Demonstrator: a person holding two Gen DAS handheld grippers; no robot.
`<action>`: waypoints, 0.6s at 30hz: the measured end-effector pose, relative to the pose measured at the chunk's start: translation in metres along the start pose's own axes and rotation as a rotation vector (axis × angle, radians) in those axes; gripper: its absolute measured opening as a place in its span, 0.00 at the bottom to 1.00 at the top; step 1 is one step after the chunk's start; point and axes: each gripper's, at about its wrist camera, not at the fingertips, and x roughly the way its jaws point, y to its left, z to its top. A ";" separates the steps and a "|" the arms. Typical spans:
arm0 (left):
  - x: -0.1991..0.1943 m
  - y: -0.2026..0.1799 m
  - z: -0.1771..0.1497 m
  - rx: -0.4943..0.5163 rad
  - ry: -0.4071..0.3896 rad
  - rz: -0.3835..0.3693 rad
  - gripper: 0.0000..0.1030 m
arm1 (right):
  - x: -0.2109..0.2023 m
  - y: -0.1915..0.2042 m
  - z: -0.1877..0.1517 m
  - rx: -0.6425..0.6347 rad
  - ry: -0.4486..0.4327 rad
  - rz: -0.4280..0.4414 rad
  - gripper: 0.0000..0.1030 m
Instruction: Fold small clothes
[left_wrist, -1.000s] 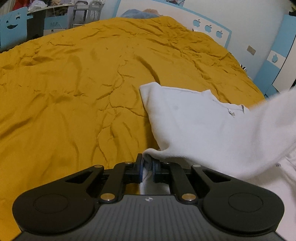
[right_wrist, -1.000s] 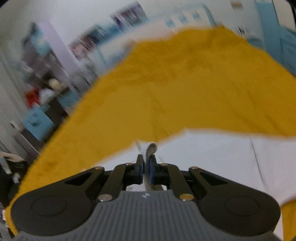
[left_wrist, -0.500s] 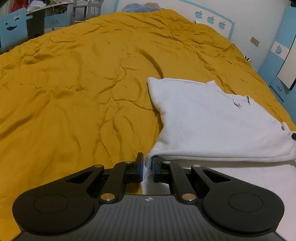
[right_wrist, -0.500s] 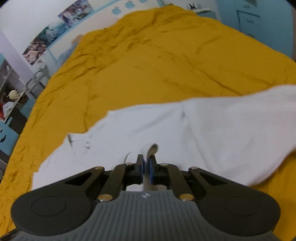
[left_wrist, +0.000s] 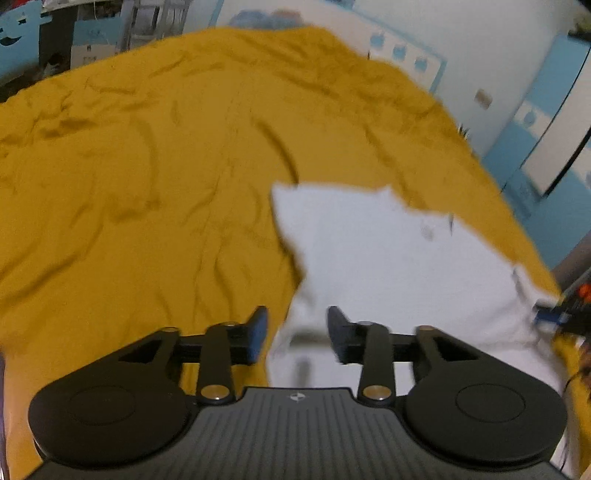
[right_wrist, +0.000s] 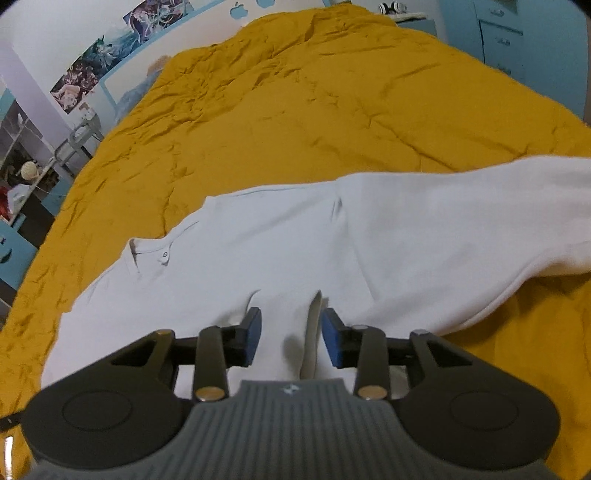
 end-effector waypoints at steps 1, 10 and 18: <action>0.003 0.001 0.008 -0.014 -0.013 -0.002 0.50 | 0.003 -0.001 0.001 0.005 0.005 0.000 0.32; 0.090 0.032 0.063 -0.221 -0.007 -0.037 0.60 | 0.035 -0.001 0.008 0.091 0.045 0.026 0.36; 0.147 0.049 0.061 -0.383 0.023 -0.123 0.36 | 0.052 -0.012 0.012 0.151 0.053 0.065 0.21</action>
